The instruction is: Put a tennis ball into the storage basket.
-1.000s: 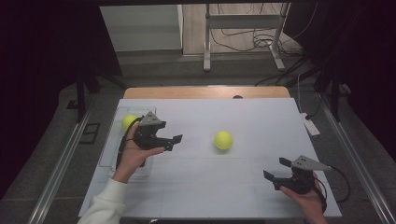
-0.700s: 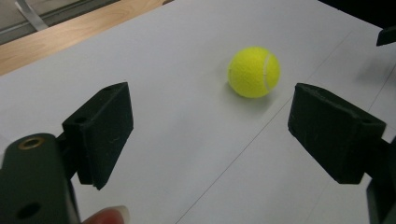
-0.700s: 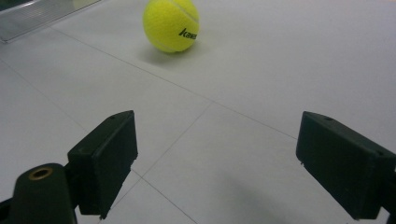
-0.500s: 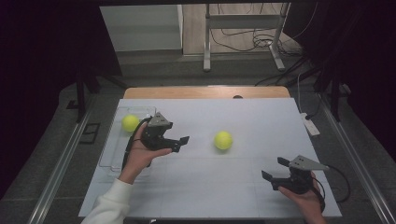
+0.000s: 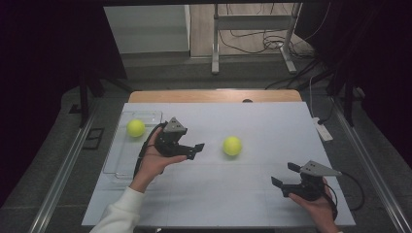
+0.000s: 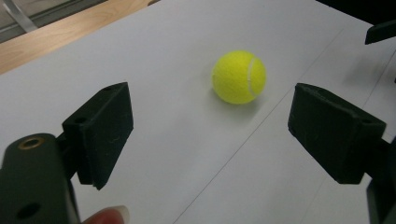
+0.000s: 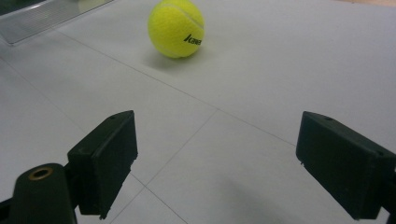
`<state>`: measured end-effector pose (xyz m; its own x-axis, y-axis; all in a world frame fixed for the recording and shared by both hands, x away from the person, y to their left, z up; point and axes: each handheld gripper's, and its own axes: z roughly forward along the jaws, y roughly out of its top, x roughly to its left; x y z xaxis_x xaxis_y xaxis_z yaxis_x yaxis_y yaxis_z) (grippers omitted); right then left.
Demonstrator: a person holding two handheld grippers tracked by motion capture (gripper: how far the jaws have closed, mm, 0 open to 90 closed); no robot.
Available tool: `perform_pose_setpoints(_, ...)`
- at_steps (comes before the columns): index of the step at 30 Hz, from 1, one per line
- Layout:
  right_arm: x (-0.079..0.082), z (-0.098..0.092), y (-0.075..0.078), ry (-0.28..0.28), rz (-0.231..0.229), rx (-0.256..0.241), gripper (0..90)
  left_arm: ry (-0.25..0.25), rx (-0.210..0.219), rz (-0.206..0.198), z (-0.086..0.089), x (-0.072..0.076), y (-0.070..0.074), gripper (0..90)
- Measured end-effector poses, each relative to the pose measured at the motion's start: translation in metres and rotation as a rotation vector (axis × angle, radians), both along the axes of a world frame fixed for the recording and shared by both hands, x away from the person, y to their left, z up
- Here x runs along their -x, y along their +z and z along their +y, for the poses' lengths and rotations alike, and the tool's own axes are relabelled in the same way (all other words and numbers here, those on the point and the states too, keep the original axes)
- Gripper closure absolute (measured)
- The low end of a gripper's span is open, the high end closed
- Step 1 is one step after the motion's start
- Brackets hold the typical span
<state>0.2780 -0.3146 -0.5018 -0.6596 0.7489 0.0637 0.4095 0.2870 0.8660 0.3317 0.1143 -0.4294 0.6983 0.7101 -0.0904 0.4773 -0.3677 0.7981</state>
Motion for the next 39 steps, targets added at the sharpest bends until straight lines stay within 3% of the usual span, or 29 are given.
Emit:
perform_pose_setpoints(9,0.002,0.001,0.000,0.002,0.005,-0.003,13.1,-0.015,-0.024,0.018,-0.013,-0.007,-0.005,15.2)
perform_pose_setpoints(18,0.003,-0.001,0.000,0.005,0.004,-0.007,13.1,-0.007,-0.025,0.020,-0.019,-0.015,0.001,15.1)
perform_pose_setpoints(21,0.003,-0.001,0.000,0.002,0.005,-0.008,13.1,-0.019,-0.012,0.040,-0.022,-0.019,0.001,15.1)
perform_pose_setpoints(39,0.002,-0.001,-0.001,0.006,0.007,-0.004,13.1,-0.036,-0.047,0.108,-0.049,-0.042,-0.007,14.8)
